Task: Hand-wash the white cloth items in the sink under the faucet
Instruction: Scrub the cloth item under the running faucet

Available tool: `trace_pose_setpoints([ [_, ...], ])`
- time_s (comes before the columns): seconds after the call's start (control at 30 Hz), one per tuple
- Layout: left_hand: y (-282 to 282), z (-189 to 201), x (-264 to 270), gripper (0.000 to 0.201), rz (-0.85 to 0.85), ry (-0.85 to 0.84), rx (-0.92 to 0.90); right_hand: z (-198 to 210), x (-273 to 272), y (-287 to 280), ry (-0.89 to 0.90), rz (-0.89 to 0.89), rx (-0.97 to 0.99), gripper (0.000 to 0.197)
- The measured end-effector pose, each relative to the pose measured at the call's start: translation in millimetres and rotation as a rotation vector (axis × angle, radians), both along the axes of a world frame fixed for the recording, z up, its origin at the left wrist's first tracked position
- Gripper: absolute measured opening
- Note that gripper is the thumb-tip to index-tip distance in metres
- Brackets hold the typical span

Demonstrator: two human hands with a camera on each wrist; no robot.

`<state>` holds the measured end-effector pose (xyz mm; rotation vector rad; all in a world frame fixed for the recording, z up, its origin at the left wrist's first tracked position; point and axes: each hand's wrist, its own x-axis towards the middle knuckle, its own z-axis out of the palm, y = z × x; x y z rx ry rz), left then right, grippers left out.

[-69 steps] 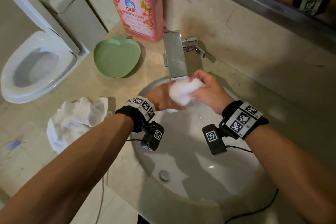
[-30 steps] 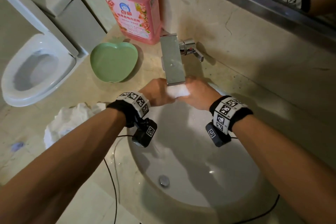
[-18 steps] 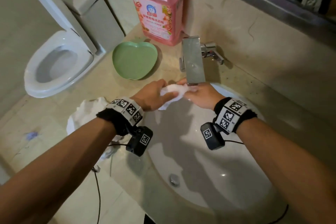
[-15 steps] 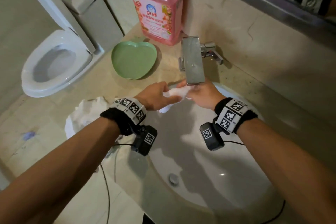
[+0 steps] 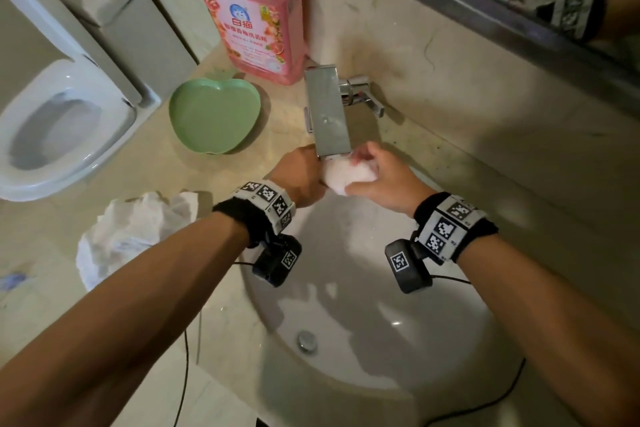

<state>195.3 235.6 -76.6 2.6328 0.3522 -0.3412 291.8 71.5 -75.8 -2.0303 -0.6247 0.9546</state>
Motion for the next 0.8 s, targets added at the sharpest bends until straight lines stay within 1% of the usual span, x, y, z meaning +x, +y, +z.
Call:
trace_pose_setpoints([
  [0.03,2.1,0.5,-0.4,0.036,0.017,-0.034,-0.009,-0.8,-1.2,2.7,-0.019,0.041,-0.013,0.057],
  [0.07,4.4,1.5,-1.5,0.037,0.021,-0.047,-0.009,-1.0,-2.8,6.8,-0.035,0.088,-0.036,0.063],
  [0.1,5.9,2.7,-2.8,0.040,0.013,-0.037,-0.005,-0.8,-4.4,11.4,-0.062,0.133,-0.068,0.065],
  [0.13,7.8,3.6,-4.8,0.047,-0.005,-0.002,0.000,-0.7,-6.0,16.2,-0.113,0.172,-0.097,0.063],
  [0.17,11.1,3.7,-8.1,0.060,-0.008,0.047,-0.017,-0.1,-8.2,20.7,-0.182,0.203,-0.122,0.061],
  [0.2,14.6,4.0,-11.2,0.072,0.037,0.099,-0.087,0.2,-10.6,24.2,-0.265,0.238,-0.137,0.057],
  [0.23,18.2,4.4,-14.1,0.078,0.119,0.138,-0.187,0.7,-13.2,27.0,-0.348,0.284,-0.142,0.054],
  [0.27,23.0,4.3,-17.4,0.078,0.194,0.157,-0.257,0.7,-16.2,29.8,-0.419,0.329,-0.132,0.051],
  [0.3,27.6,5.1,-20.4,0.076,0.234,0.181,-0.289,0.2,-19.2,32.2,-0.457,0.344,-0.106,0.048],
  [0.33,32.1,5.8,-23.1,0.073,0.231,0.219,-0.279,-0.5,-23.1,34.4,-0.460,0.324,-0.063,0.045],
  [0.4,36.8,7.7,-28.0,0.063,0.192,0.294,-0.218,-3.2,-28.4,40.6,-0.424,0.243,0.008,0.036],
  [0.43,36.7,7.8,-30.3,0.058,0.164,0.308,-0.173,-3.8,-30.1,44.2,-0.404,0.223,0.002,0.031],
  [0.47,35.9,6.4,-32.1,0.053,0.131,0.287,-0.127,-4.6,-30.0,46.4,-0.381,0.238,-0.028,0.028],
  [0.5,34.7,4.8,-33.3,0.050,0.095,0.247,-0.088,-4.3,-28.3,48.4,-0.342,0.276,-0.082,0.029],
  [0.53,33.6,3.7,-33.9,0.049,0.065,0.202,-0.062,-4.1,-25.8,48.9,-0.275,0.299,-0.130,0.035],
  [0.57,32.8,4.2,-34.0,0.049,0.054,0.162,-0.063,-3.9,-23.0,48.9,-0.163,0.288,-0.168,0.042],
  [0.63,31.0,4.3,-33.4,0.052,0.028,0.106,-0.063,-2.3,-19.7,47.4,0.106,0.196,-0.161,0.049],
  [0.67,29.3,5.0,-32.8,0.054,0.000,0.082,-0.039,-1.4,-19.0,46.8,0.203,0.163,-0.153,0.052],
  [0.7,26.7,6.1,-31.4,0.056,-0.031,0.065,-0.016,-1.4,-17.8,46.6,0.243,0.162,-0.173,0.053],
  [0.73,22.8,5.0,-29.6,0.058,-0.056,0.060,-0.004,-1.1,-17.0,45.5,0.233,0.188,-0.206,0.051],
  [0.77,18.2,4.3,-26.1,0.059,-0.067,0.072,0.017,-1.8,-16.4,44.8,0.168,0.237,-0.251,0.044],
  [0.8,13.2,4.2,-21.9,0.056,-0.078,0.077,0.046,-1.9,-17.1,43.6,0.067,0.289,-0.296,0.035],
])
